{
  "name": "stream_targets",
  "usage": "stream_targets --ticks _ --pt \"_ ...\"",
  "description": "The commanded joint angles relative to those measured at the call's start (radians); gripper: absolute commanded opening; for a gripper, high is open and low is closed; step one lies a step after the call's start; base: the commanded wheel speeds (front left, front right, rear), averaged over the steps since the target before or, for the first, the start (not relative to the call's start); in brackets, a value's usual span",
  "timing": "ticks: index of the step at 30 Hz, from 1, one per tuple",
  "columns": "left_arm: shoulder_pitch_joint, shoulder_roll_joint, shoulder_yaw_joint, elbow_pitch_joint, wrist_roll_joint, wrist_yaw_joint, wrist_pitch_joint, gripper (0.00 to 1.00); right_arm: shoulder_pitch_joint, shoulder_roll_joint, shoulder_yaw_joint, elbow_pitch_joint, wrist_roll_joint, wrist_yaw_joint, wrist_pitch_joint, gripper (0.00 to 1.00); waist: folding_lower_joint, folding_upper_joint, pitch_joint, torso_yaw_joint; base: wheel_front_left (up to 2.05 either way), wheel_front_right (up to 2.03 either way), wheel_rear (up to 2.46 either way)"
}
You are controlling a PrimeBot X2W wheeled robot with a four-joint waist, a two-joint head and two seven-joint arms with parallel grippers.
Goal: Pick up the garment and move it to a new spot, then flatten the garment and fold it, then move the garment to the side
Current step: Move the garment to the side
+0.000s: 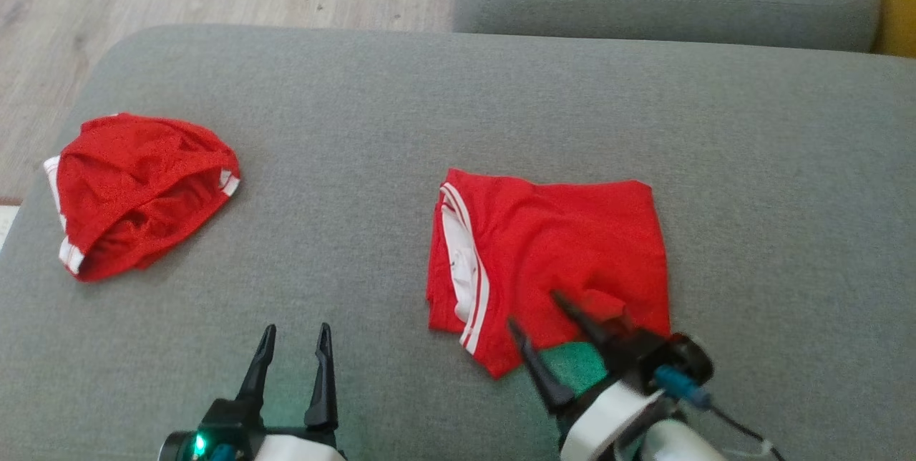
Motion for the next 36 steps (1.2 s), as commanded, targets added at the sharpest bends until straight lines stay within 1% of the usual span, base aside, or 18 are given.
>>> stream_targets --ticks 1,6,11,12,13,14,18,23,28,29,30,34,36 --pt "-0.046 0.001 0.024 -0.025 -0.007 0.001 -0.010 1.00 -0.049 -0.013 0.051 0.000 0.015 -0.001 -0.009 1.00 0.0000 0.0000 0.006 0.010 0.00 0.00 0.00" --pt "-0.051 0.001 0.014 -0.024 -0.016 0.005 -0.010 1.00 -0.103 -0.034 0.187 0.102 0.054 -0.001 0.047 1.00 0.0000 0.0000 0.021 0.032 0.00 0.00 0.00" --pt "-0.060 0.001 0.010 -0.022 -0.021 0.008 -0.010 1.00 -0.147 -0.039 0.260 0.172 0.082 -0.001 0.079 1.00 0.0000 0.0000 0.034 0.047 0.00 0.00 0.00" --pt "-0.062 0.001 0.011 -0.021 -0.022 0.009 -0.010 1.00 -0.154 -0.040 0.275 0.188 0.086 -0.001 0.092 0.50 0.0000 0.0000 0.035 0.049 0.00 0.00 0.00" --pt "-0.063 0.001 0.012 -0.021 -0.022 0.009 -0.010 1.00 -0.160 -0.040 0.284 0.202 0.091 -0.001 0.104 0.23 0.0000 0.0000 0.037 0.050 0.00 0.00 0.00" --pt "-0.064 0.001 0.012 -0.021 -0.022 0.009 -0.010 1.00 -0.164 -0.039 0.295 0.214 0.097 -0.001 0.114 0.00 0.0000 0.0000 0.038 0.052 0.00 0.00 0.00" --pt "-0.065 0.001 0.015 -0.018 -0.022 0.009 -0.010 1.00 -0.179 -0.034 0.308 0.228 0.120 -0.001 0.112 0.00 0.0000 0.0000 0.038 0.056 0.00 0.00 0.00" --pt "-0.065 0.001 0.019 -0.016 -0.018 0.007 -0.010 1.00 -0.216 -0.013 0.323 0.184 0.166 -0.001 0.029 0.00 0.0000 0.0000 0.032 0.058 0.00 0.00 0.00" --pt "-0.066 0.001 0.016 -0.011 -0.008 -0.001 -0.010 1.00 -0.253 0.012 0.362 0.161 0.235 -0.001 0.005 0.00 0.0000 0.0000 0.020 0.063 0.00 0.00 0.00" --pt "-0.067 0.001 0.014 -0.009 -0.006 -0.003 -0.010 1.00 -0.257 0.015 0.367 0.168 0.250 -0.001 0.005 0.32 0.0000 0.0000 0.018 0.065 0.00 0.00 0.00" --pt "-0.069 0.001 0.012 -0.007 -0.004 -0.004 -0.010 1.00 -0.259 0.017 0.370 0.179 0.268 -0.001 0.009 1.00 0.0000 0.0000 0.017 0.066 0.00 0.00 0.00" --pt "-0.080 0.001 0.014 -0.002 0.006 -0.008 -0.010 1.00 -0.274 0.022 0.352 0.181 0.321 -0.001 -0.002 1.00 0.0000 0.0000 0.012 0.060 0.00 0.00 0.00" --pt "-0.084 0.001 0.025 -0.001 0.011 -0.010 -0.010 1.00 -0.280 0.022 0.334 0.172 0.323 -0.001 -0.008 1.00 0.0000 0.0000 0.007 0.050 0.00 0.00 0.00"
